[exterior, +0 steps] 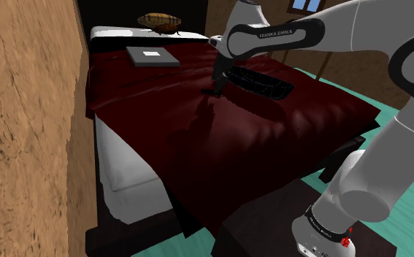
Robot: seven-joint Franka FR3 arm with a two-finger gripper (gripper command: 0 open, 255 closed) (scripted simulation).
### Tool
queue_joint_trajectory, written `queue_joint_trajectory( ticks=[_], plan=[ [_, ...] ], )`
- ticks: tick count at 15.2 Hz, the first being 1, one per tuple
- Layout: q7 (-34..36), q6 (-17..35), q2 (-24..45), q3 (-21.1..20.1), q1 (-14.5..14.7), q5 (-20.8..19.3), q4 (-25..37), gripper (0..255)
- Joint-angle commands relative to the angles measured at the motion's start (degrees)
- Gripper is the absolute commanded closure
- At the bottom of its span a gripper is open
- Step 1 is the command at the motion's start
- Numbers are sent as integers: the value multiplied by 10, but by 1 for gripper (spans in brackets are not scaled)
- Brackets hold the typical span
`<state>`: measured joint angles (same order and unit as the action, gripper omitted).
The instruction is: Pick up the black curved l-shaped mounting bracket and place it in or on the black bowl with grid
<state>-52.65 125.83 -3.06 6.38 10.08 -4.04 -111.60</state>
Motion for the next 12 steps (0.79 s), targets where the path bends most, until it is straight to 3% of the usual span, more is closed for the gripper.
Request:
queue_joint_trajectory(
  ticks=[1,8,9,12],
  plan=[
    [-1,11,4,1,-1,0,-6,0],
    [-1,11,5,1,-1,1,-6,0],
    [-1,11,5,1,-1,1,-6,255],
    [-1,11,5,1,-1,1,-6,255]
  ],
)
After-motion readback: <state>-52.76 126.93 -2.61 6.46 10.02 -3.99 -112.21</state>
